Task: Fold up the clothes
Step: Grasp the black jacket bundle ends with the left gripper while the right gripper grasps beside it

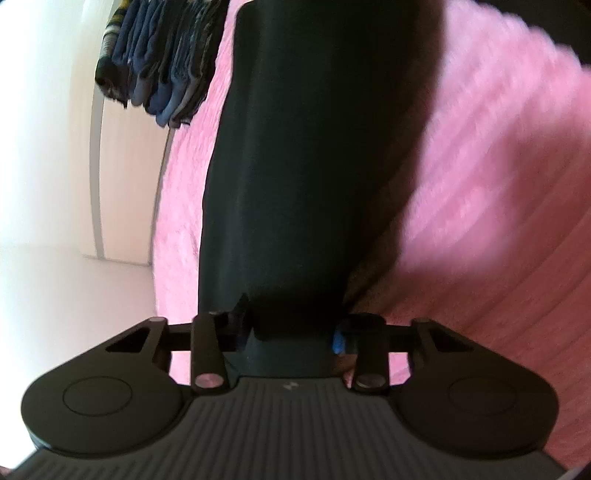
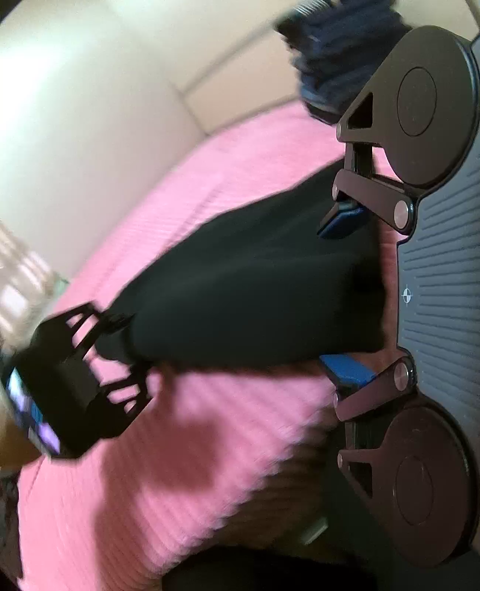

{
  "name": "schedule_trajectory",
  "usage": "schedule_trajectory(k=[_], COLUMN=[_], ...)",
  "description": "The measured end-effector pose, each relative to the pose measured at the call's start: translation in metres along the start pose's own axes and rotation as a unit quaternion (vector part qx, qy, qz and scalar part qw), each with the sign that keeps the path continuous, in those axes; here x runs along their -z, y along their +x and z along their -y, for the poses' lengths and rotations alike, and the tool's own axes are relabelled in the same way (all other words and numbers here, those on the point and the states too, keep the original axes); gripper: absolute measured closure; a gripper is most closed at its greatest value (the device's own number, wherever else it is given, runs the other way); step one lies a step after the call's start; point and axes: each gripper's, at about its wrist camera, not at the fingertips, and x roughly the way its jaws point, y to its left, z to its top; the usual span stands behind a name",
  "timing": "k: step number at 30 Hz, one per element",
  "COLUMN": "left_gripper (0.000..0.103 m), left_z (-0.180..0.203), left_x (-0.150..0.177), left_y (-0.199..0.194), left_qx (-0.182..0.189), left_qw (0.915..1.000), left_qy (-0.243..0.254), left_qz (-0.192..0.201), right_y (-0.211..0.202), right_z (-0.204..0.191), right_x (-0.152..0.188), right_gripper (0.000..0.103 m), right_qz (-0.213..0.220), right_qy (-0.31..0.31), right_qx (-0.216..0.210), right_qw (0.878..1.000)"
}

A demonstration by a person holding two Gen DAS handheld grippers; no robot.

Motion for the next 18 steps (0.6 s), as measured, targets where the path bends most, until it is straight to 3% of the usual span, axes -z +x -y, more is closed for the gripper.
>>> schedule_trajectory(k=[2, 6, 7, 8, 11, 14, 18], left_gripper=[0.071, 0.072, 0.072, 0.072, 0.071, 0.060, 0.050], left_z=[-0.009, -0.030, -0.033, -0.034, -0.029, -0.014, 0.027], left_x=[0.000, -0.002, -0.003, -0.003, -0.008, -0.015, -0.027], left_y=[-0.005, -0.018, -0.022, -0.026, -0.036, -0.050, -0.059], left_qx=[0.019, 0.052, 0.059, 0.062, 0.058, 0.040, -0.014], left_qw=[0.9994, 0.9943, 0.9930, 0.9924, 0.9924, 0.9935, 0.9989], left_qy=[-0.027, -0.092, -0.102, -0.106, -0.109, -0.106, -0.043], left_qz=[-0.006, -0.008, -0.008, -0.007, -0.002, 0.006, 0.014], right_y=[0.006, 0.038, 0.045, 0.050, 0.043, 0.029, 0.023], right_z=[-0.013, -0.027, -0.026, -0.022, 0.001, 0.017, 0.030], right_x=[-0.006, -0.008, -0.005, -0.002, 0.006, 0.015, 0.025], right_gripper=[0.016, 0.016, 0.020, 0.044, 0.061, 0.063, 0.063], right_qz=[0.006, -0.019, -0.025, -0.029, -0.023, -0.018, -0.021], right_qy=[-0.021, -0.069, -0.078, -0.081, -0.057, -0.054, -0.053], right_qx=[0.013, 0.038, 0.044, 0.049, 0.018, 0.012, 0.007], right_qw=[1.000, 0.997, 0.996, 0.995, 0.998, 0.998, 0.998])
